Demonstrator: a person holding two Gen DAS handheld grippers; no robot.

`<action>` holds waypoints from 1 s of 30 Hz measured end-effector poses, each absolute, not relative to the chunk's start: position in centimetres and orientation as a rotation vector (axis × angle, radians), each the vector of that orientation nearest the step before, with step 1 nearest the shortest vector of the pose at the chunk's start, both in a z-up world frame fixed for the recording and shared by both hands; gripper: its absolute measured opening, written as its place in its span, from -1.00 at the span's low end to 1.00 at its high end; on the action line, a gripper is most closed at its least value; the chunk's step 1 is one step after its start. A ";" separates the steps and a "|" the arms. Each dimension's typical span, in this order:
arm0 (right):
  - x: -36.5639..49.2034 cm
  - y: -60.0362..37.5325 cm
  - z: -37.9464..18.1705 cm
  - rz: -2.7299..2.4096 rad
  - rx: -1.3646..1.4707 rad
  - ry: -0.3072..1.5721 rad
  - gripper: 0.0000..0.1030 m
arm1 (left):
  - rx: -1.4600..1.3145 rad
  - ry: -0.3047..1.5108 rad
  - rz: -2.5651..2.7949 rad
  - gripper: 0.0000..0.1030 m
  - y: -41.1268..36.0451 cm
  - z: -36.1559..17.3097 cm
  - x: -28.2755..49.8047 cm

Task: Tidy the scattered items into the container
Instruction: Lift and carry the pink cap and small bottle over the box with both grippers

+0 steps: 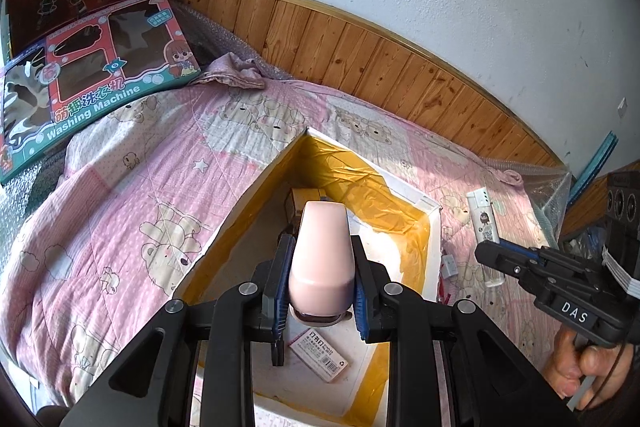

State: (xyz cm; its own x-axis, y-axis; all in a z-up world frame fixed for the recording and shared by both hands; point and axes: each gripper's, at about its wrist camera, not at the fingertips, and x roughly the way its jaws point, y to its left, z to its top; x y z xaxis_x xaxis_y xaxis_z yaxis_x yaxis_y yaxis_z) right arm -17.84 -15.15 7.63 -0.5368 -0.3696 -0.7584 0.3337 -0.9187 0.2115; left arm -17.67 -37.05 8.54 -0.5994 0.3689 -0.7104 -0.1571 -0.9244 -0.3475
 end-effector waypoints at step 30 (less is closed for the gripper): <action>-28.0 -14.9 2.1 -2.215 1.434 0.105 -0.78 | -1.627 -0.690 2.222 -0.48 -26.6 -0.3 -21.9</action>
